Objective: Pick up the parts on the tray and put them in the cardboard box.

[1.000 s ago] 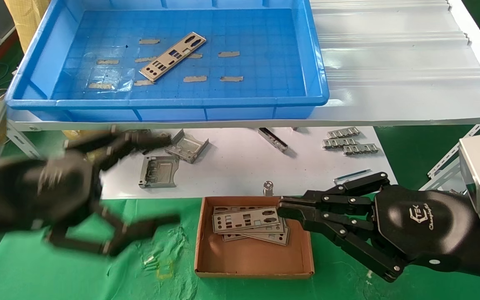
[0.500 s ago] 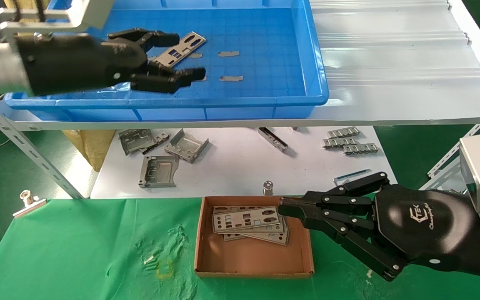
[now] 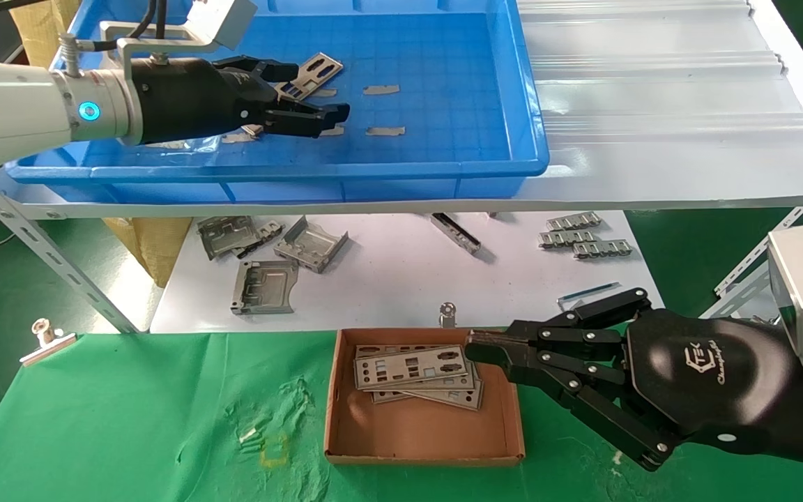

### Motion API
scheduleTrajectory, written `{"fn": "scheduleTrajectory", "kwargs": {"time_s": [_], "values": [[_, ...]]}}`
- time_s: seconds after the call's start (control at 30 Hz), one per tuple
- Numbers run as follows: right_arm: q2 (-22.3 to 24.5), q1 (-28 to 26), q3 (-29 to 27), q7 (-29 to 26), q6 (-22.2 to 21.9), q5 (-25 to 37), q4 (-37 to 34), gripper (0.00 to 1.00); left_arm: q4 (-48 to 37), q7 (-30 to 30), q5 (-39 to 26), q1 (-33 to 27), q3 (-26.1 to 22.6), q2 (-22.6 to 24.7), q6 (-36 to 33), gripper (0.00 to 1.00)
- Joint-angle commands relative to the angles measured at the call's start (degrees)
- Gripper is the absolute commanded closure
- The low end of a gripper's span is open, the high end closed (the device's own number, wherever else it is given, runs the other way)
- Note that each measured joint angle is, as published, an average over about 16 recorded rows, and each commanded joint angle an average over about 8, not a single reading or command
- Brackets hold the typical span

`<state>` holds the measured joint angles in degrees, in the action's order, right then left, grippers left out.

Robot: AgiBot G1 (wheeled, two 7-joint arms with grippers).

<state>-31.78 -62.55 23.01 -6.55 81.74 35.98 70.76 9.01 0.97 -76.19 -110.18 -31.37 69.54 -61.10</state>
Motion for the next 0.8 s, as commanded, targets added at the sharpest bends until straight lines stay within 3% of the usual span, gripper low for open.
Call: {"fn": "scheduleTrajectory", "kwargs": {"time_s": [0.03, 0.8], "values": [[0.00, 0.00, 0.00, 0.00, 0.00, 0.00, 0.00, 0.00, -1.69, -0.73, -0.40, -0.26, -0.22, 0.86, 1.22, 0.00], [0.00, 0.00, 0.00, 0.00, 0.00, 0.00, 0.00, 0.00, -6.67, -6.93, 1.04, -2.19, 0.95, 3.46, 5.57, 0.00]]}}
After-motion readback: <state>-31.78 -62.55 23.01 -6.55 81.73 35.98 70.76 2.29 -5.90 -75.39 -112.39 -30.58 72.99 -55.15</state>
